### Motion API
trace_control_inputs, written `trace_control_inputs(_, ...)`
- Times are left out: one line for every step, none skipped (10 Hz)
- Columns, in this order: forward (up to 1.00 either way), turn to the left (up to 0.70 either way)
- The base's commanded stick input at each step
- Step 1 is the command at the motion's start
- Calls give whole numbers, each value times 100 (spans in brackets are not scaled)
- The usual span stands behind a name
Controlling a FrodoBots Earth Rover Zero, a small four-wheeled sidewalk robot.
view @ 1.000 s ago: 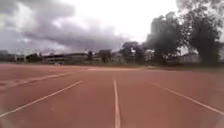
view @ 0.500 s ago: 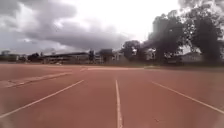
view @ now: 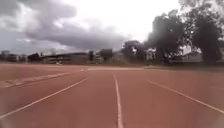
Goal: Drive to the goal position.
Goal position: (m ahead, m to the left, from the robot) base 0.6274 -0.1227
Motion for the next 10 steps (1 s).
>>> trace_control_inputs(45, 0)
trace_control_inputs(45, 0)
trace_control_inputs(45, 0)
trace_control_inputs(45, 0)
trace_control_inputs(45, 0)
trace_control_inputs(45, 0)
trace_control_inputs(45, 0)
trace_control_inputs(45, 0)
trace_control_inputs(45, 0)
trace_control_inputs(45, 0)
